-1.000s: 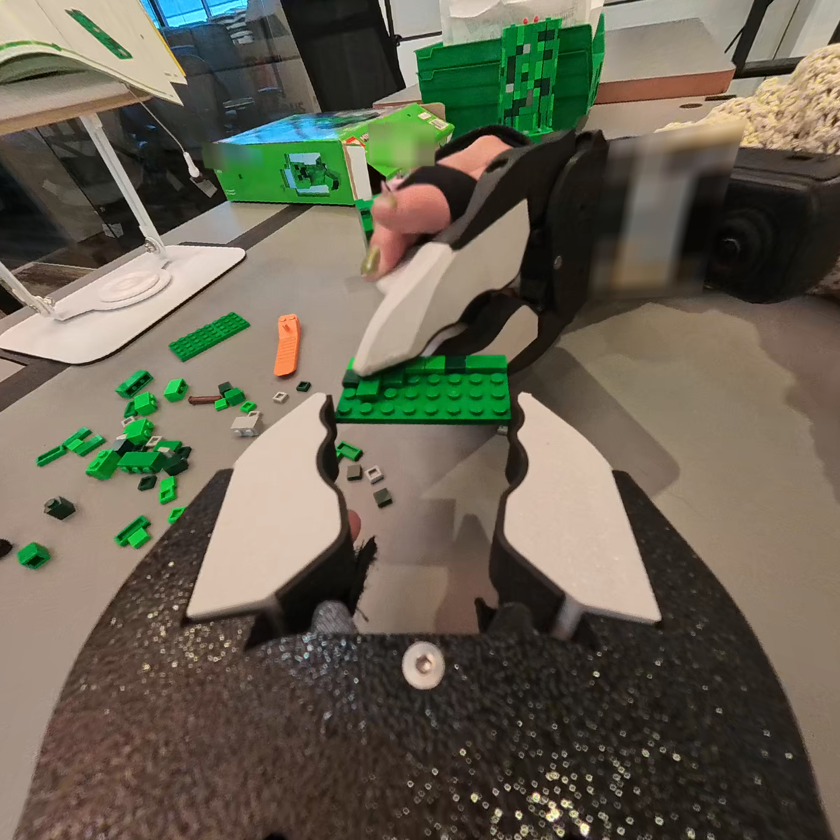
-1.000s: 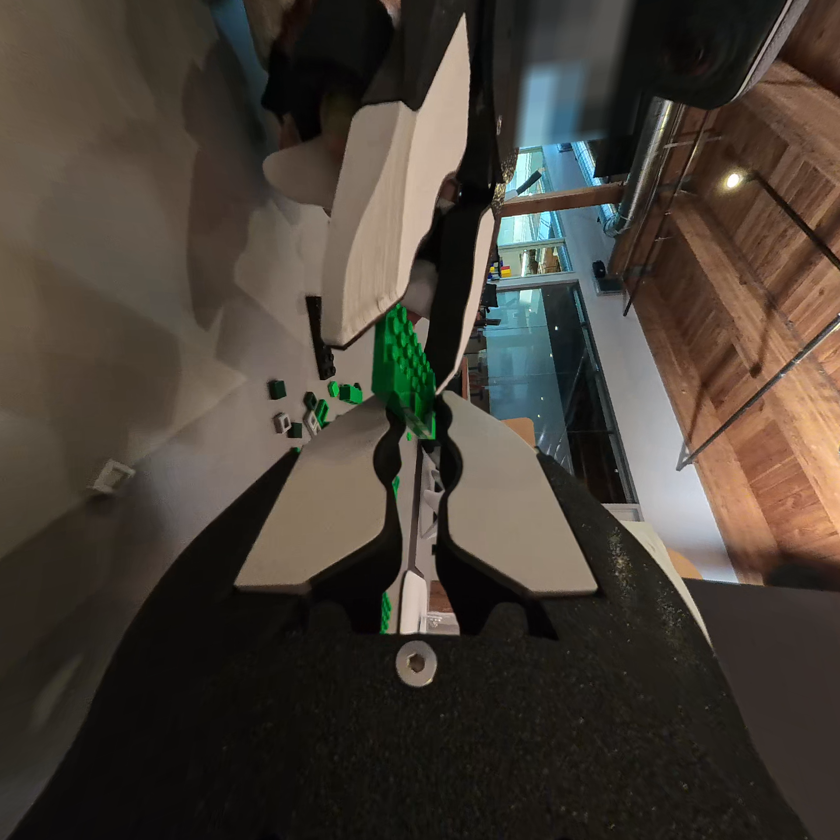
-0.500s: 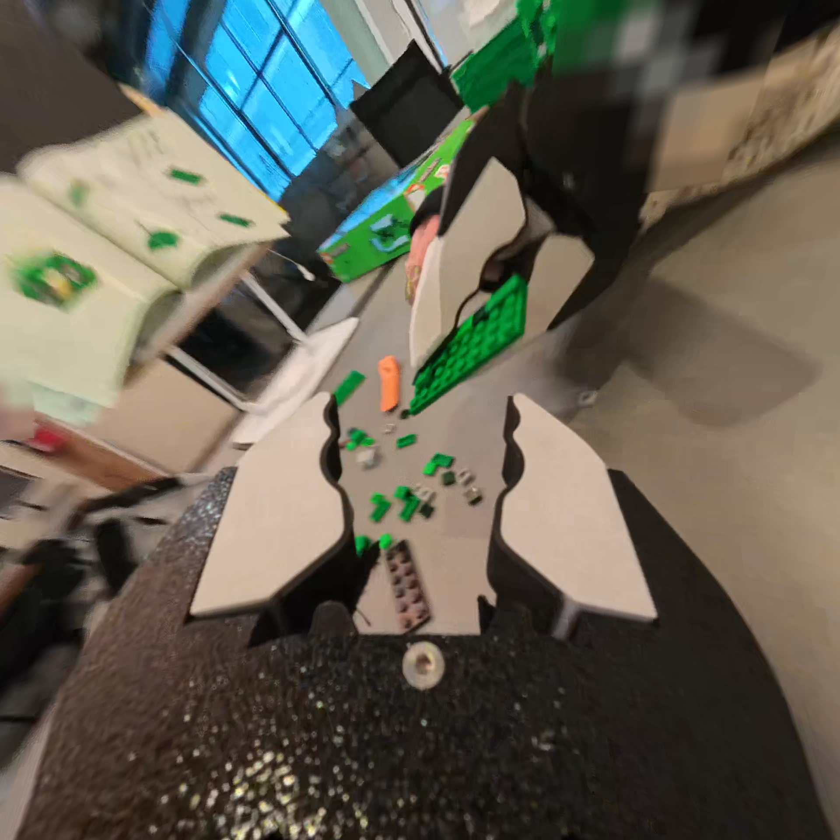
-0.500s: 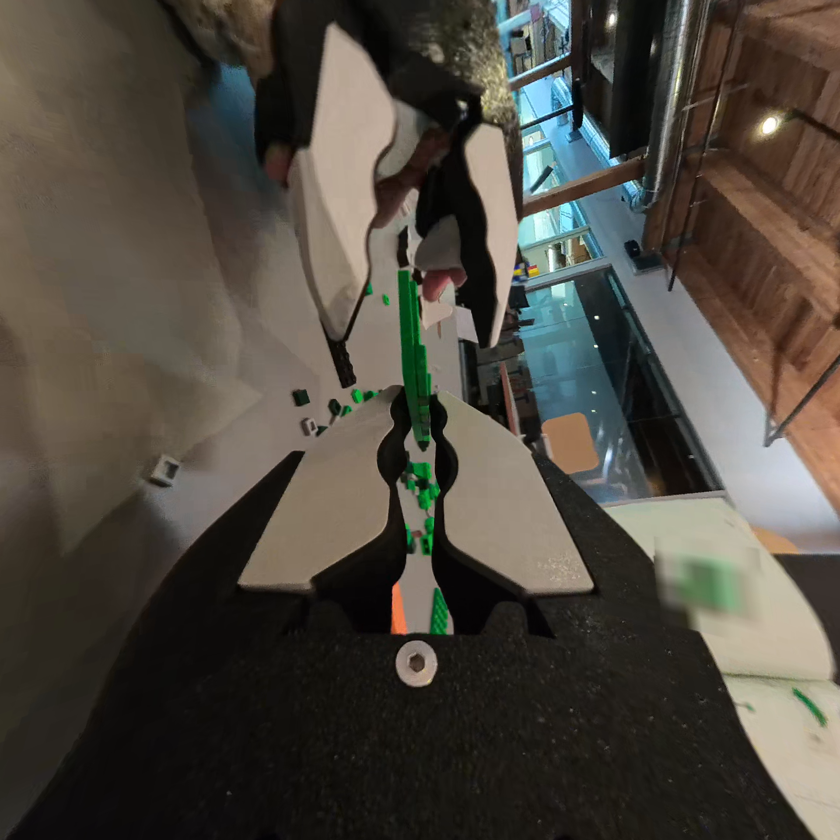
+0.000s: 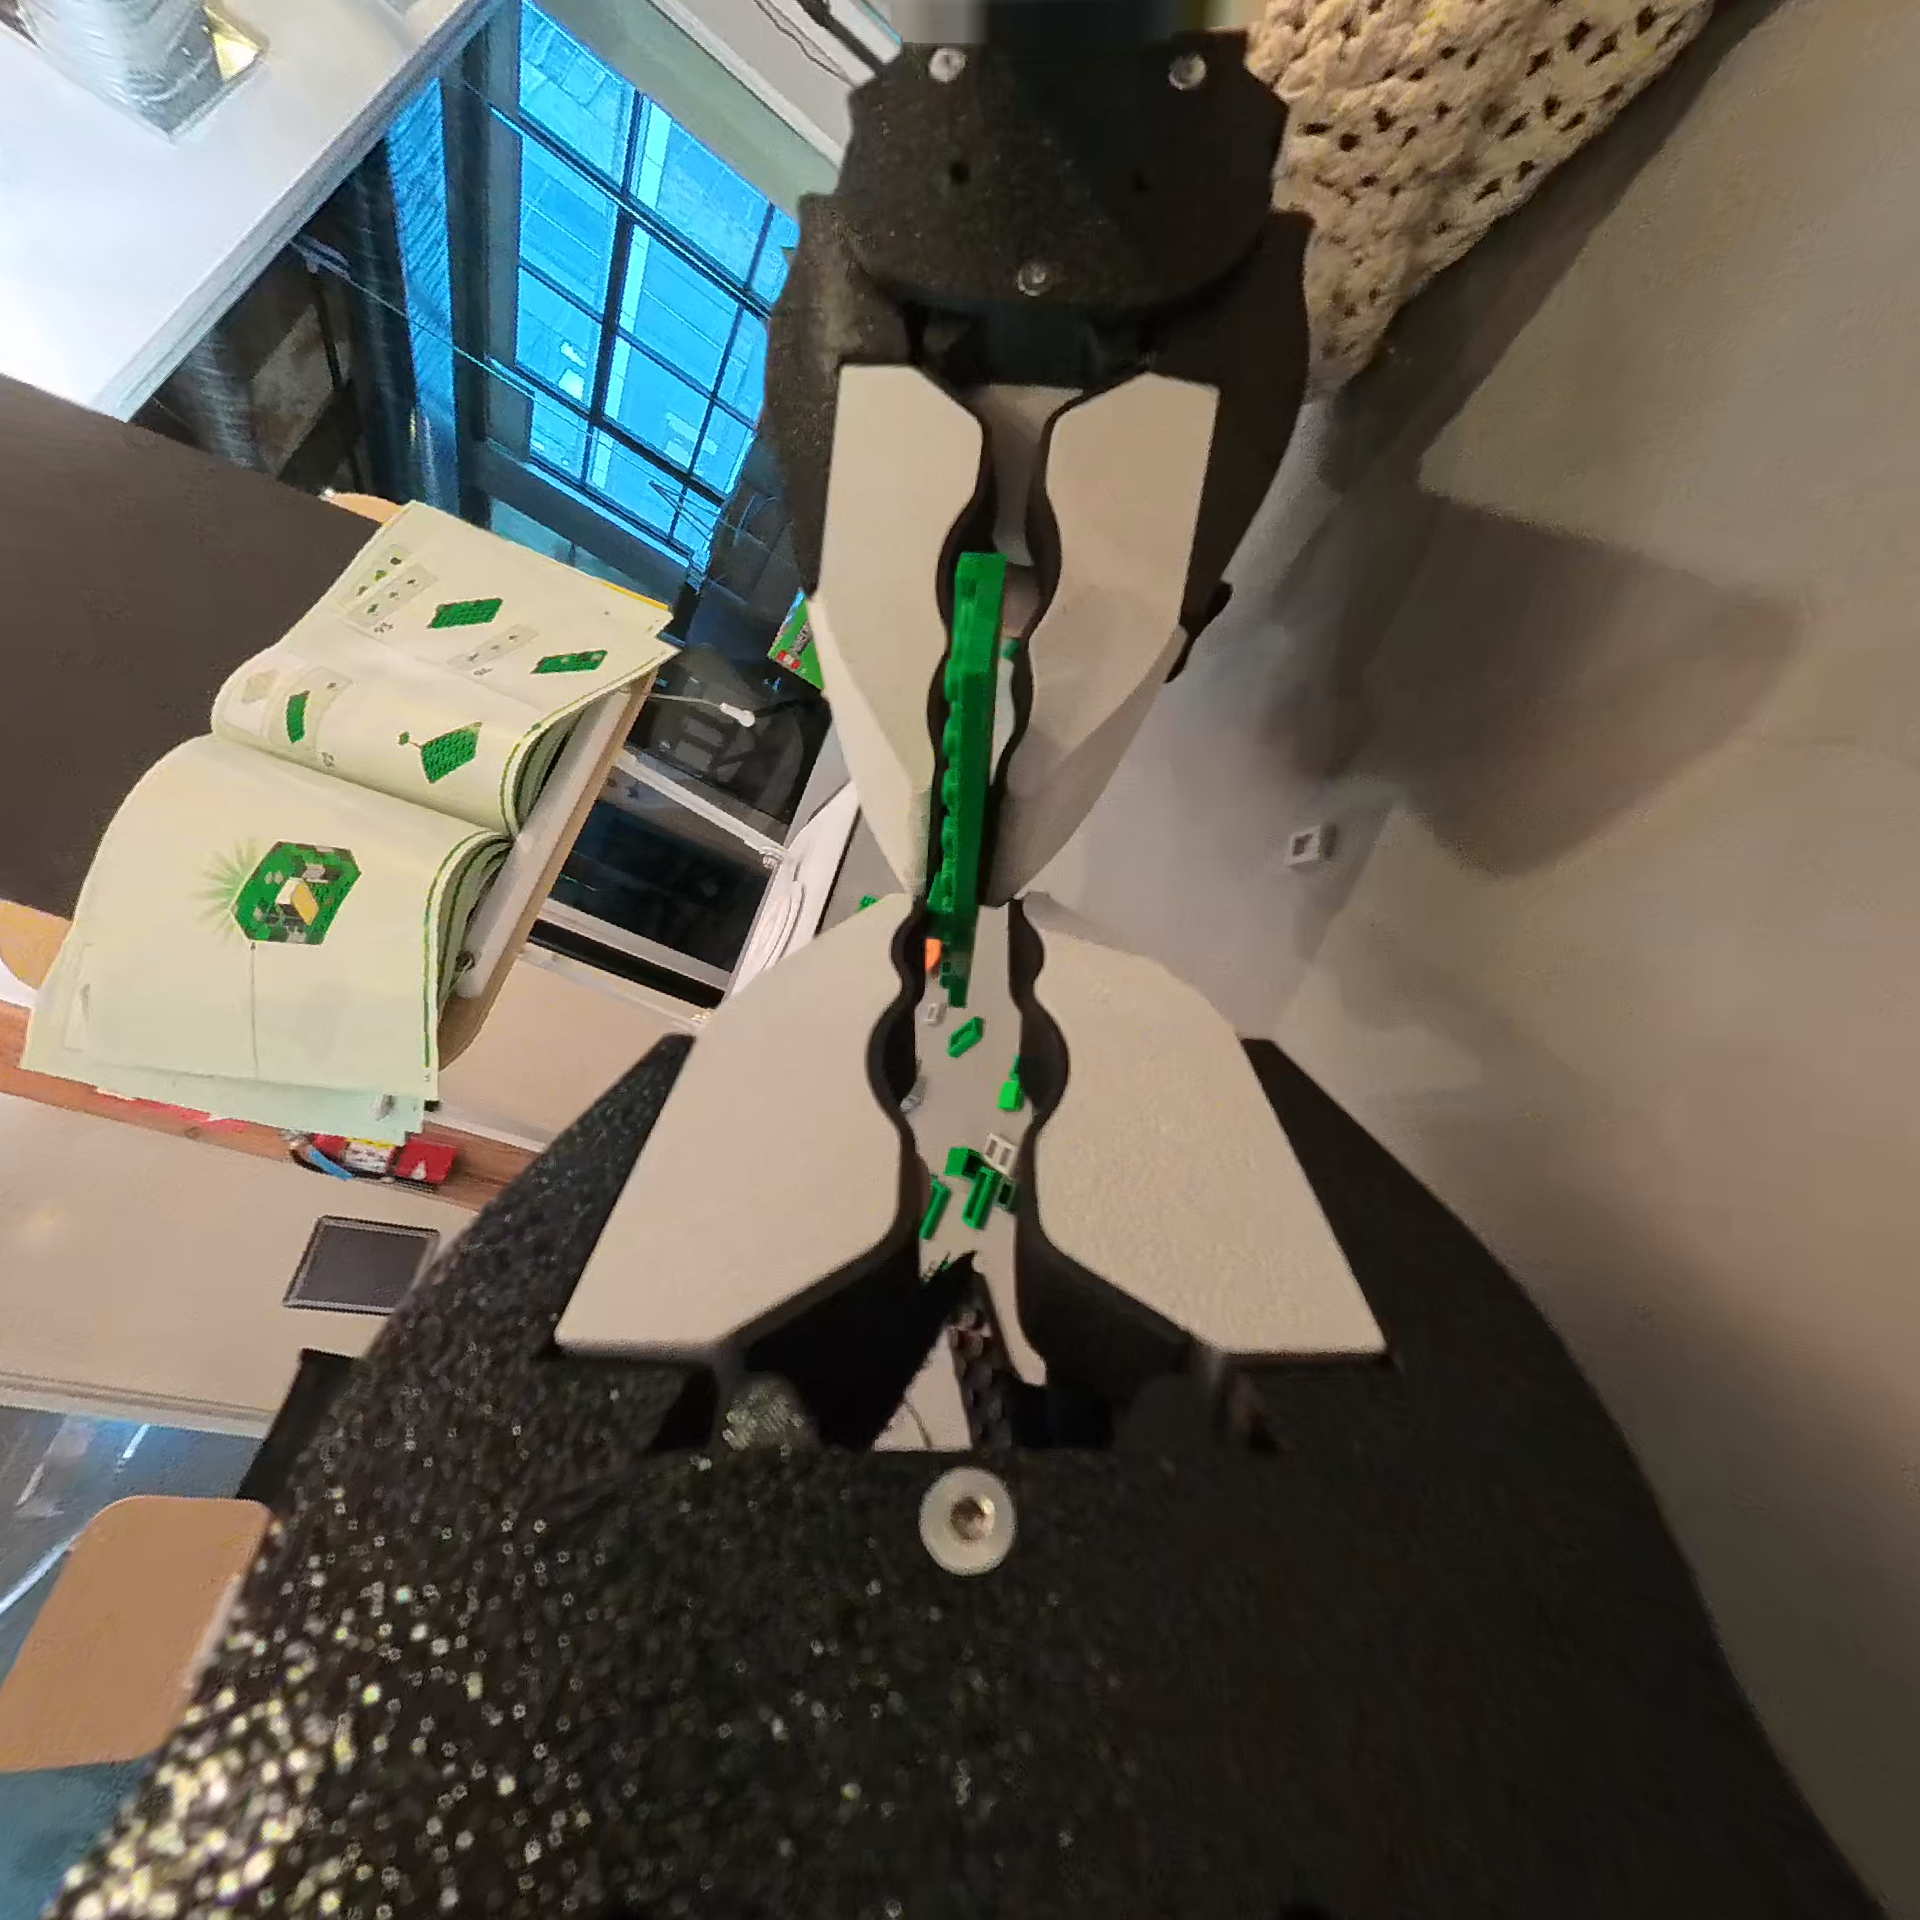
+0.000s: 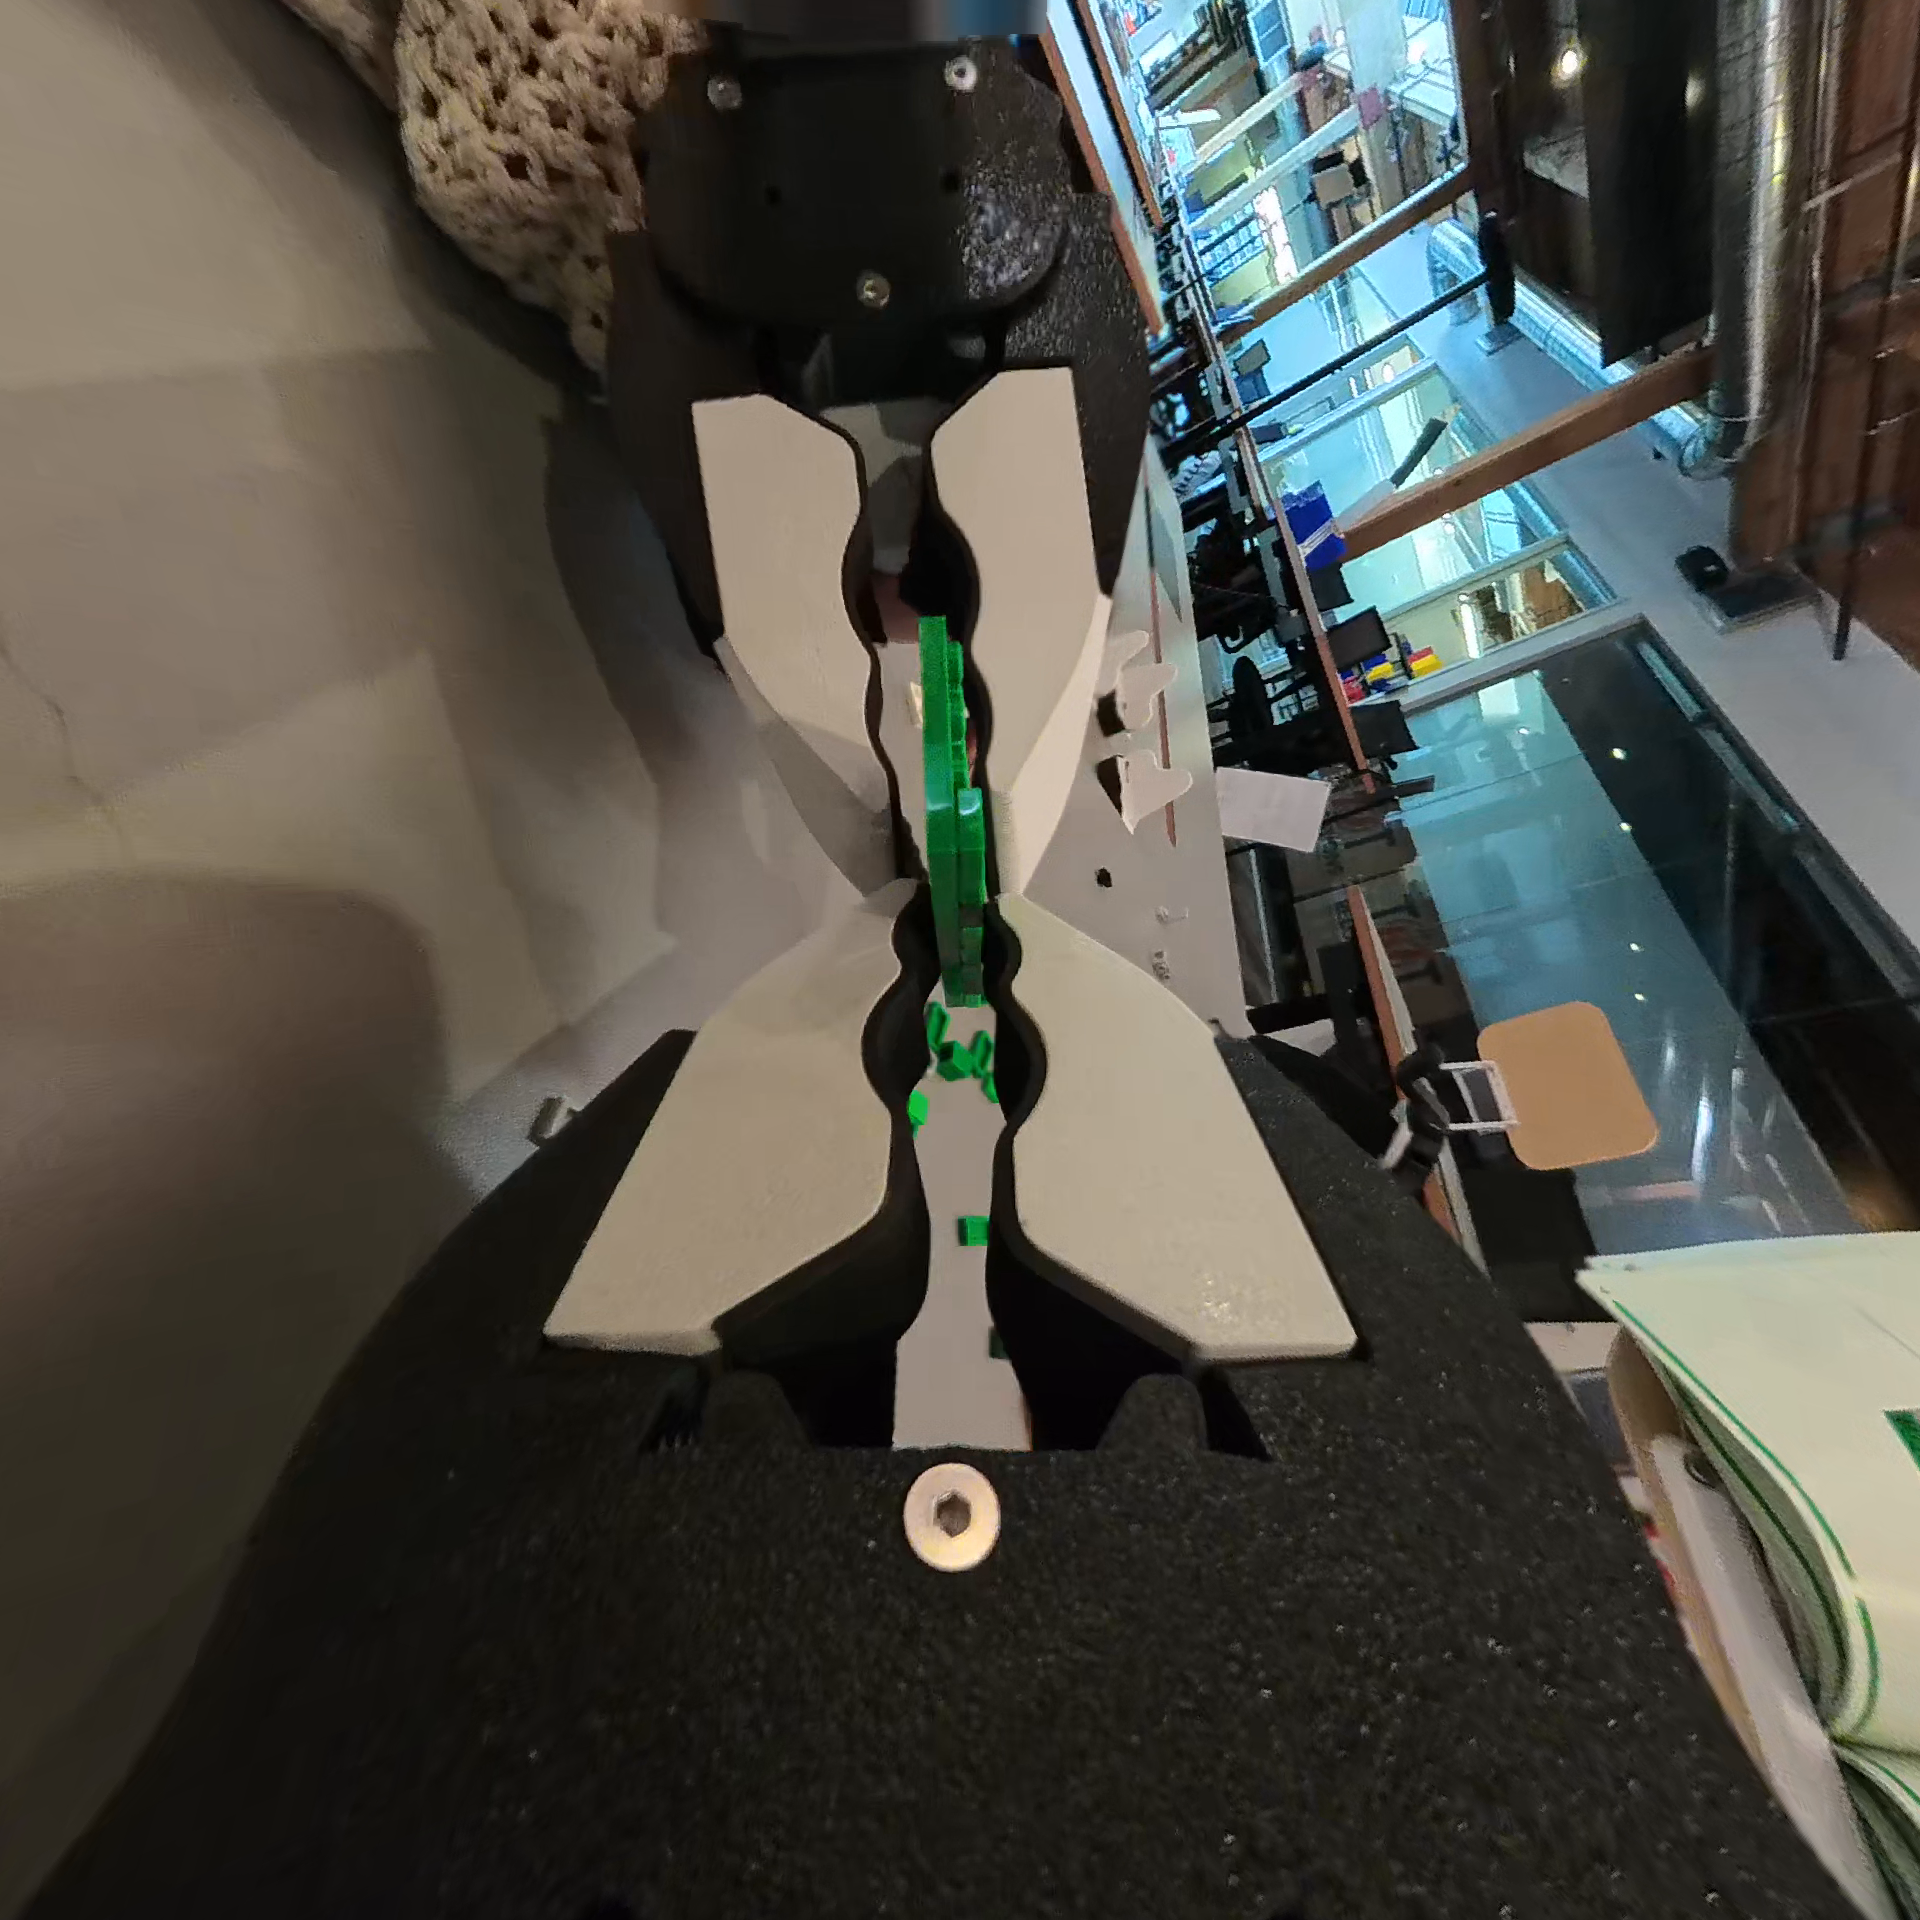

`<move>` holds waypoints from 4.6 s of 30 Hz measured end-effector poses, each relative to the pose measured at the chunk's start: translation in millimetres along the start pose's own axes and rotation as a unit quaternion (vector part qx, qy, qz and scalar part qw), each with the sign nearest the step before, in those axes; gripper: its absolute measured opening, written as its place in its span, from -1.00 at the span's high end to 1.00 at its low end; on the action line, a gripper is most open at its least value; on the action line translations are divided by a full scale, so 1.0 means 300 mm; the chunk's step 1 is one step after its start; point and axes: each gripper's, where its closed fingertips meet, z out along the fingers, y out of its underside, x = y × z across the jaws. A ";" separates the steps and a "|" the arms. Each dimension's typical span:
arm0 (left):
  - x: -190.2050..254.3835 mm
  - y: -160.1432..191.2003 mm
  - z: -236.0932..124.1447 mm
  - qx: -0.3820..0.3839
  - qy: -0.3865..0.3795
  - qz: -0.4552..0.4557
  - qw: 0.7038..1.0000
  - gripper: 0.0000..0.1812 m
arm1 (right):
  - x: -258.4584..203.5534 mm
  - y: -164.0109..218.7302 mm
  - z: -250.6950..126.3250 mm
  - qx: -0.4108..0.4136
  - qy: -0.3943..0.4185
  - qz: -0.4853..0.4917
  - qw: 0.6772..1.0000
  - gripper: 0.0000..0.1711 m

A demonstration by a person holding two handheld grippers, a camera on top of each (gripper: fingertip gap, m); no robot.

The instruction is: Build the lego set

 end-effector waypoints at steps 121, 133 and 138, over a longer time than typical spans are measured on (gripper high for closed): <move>-0.164 0.220 -0.013 -0.091 -0.107 -0.217 0.966 0.18 | 0.198 0.260 -0.099 -0.047 0.220 0.198 0.954 0.95; -0.159 0.222 -0.011 -0.093 -0.103 -0.220 0.965 0.18 | 0.198 0.263 -0.098 -0.050 0.220 0.197 0.954 0.96; -0.157 0.223 -0.010 -0.094 -0.102 -0.220 0.966 0.18 | 0.197 0.263 -0.097 -0.051 0.220 0.197 0.954 0.96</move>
